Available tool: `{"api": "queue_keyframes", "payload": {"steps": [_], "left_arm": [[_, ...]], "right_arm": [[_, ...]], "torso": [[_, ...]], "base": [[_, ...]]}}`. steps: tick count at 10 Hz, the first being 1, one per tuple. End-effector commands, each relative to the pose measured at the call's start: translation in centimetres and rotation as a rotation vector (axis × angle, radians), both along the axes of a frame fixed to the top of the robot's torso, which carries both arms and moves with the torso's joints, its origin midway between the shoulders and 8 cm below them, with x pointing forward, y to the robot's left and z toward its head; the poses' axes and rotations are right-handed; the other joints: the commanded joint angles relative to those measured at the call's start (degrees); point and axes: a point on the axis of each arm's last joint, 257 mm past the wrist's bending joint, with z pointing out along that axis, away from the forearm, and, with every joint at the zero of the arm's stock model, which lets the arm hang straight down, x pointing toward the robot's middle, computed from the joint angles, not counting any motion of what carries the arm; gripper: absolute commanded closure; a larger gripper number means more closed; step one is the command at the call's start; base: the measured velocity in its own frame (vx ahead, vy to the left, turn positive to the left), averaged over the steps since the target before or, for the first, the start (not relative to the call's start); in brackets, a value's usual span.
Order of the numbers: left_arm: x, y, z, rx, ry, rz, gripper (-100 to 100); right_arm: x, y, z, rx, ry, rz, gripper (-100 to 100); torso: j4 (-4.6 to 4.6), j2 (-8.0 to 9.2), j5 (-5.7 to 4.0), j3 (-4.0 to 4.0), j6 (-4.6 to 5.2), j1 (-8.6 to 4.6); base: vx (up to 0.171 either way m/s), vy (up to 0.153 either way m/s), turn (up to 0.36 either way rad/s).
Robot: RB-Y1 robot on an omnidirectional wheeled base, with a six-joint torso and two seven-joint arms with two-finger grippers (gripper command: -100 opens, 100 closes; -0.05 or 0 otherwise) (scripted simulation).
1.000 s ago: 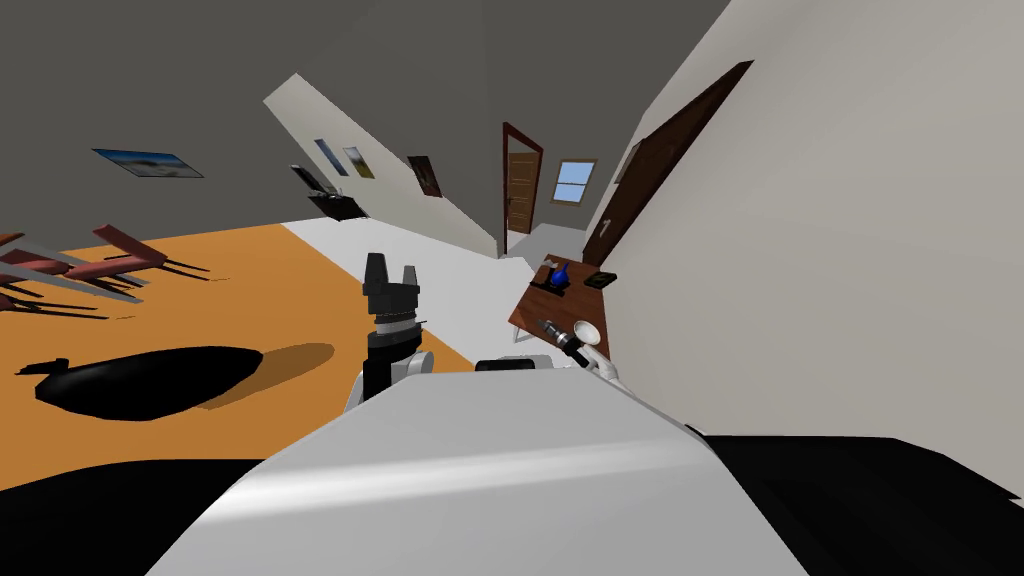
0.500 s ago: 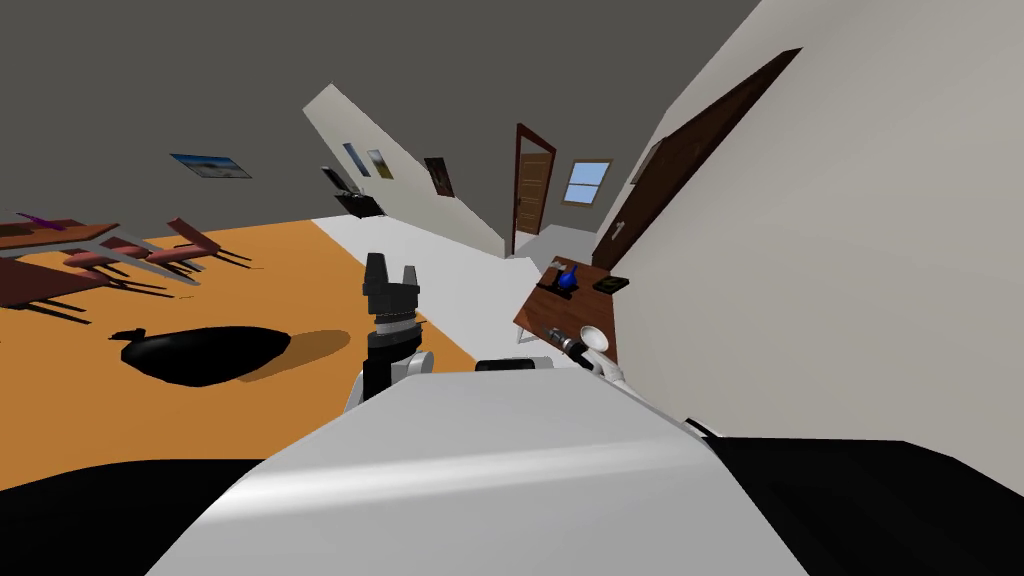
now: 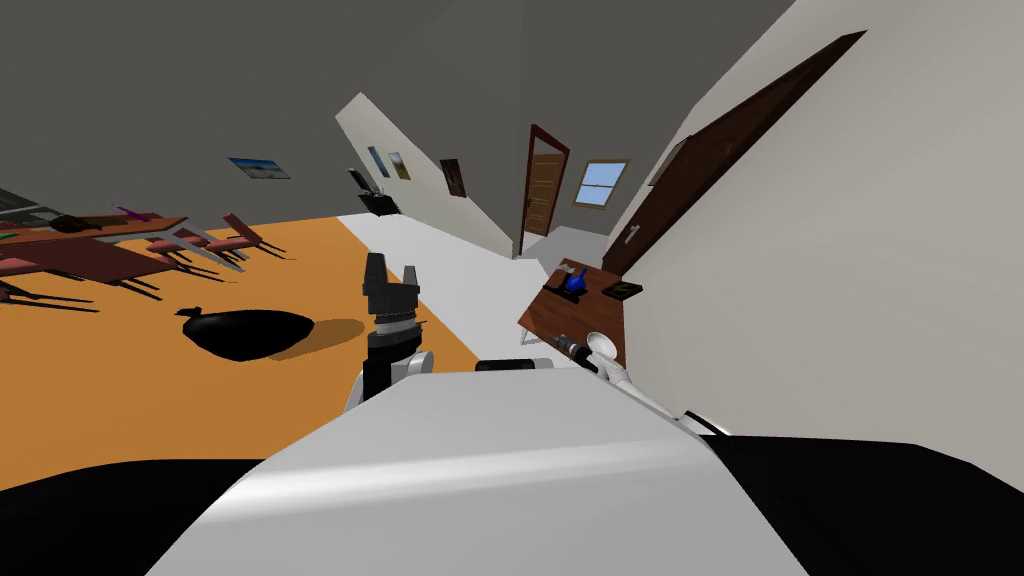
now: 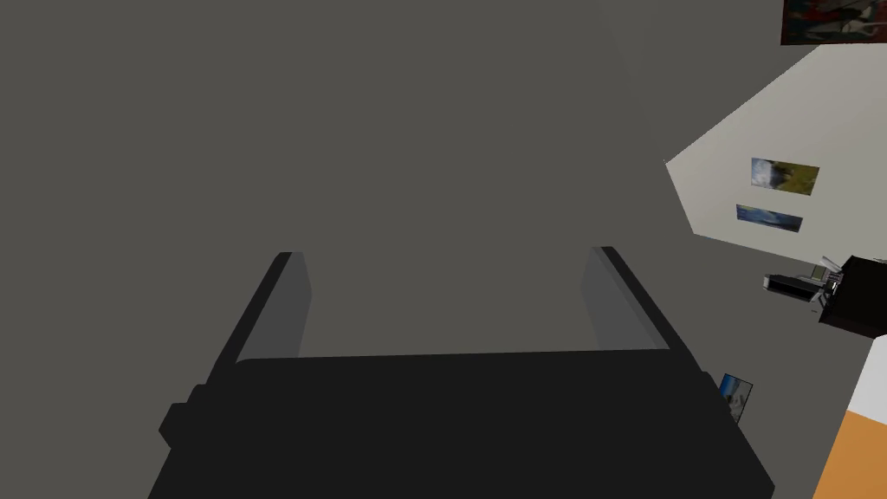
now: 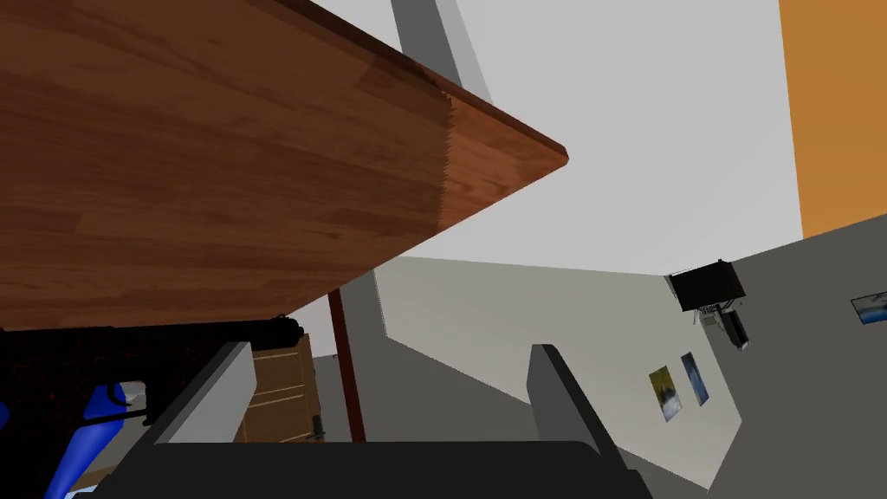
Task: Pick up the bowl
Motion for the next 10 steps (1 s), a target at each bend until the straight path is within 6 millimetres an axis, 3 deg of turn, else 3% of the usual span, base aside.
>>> {"api": "queue_keyframes", "payload": {"steps": [1,3,6,10], "left_arm": [[0.0,0.0,0.0,0.0,0.0,0.0,0],[0.0,0.0,0.0,0.0,0.0,0.0,0],[0.0,0.0,0.0,0.0,0.0,0.0,0],[0.0,0.0,0.0,0.0,0.0,0.0,0]], "right_arm": [[-1.3,-2.0,-1.0,-0.046,0.033,-0.003,-100],[-3.2,-6.0,-2.8,-0.169,0.092,0.022,-100],[-4.0,-7.0,-3.3,-0.183,0.111,0.009,-100],[-6.6,-12.0,-4.7,-0.307,0.182,0.017,-100]], "torso": [[0.0,0.0,0.0,0.0,0.0,0.0],[0.0,0.02,0.0,0.01,0.02,-0.02],[0.0,0.04,-0.01,0.02,0.07,-0.03],[0.01,0.04,-0.01,0.02,0.03,-0.08]], "base": [[0.007,-0.005,0.089],[0.005,-0.01,0.2],[0.003,-0.009,0.006],[0.0,-0.016,0.105]]}}
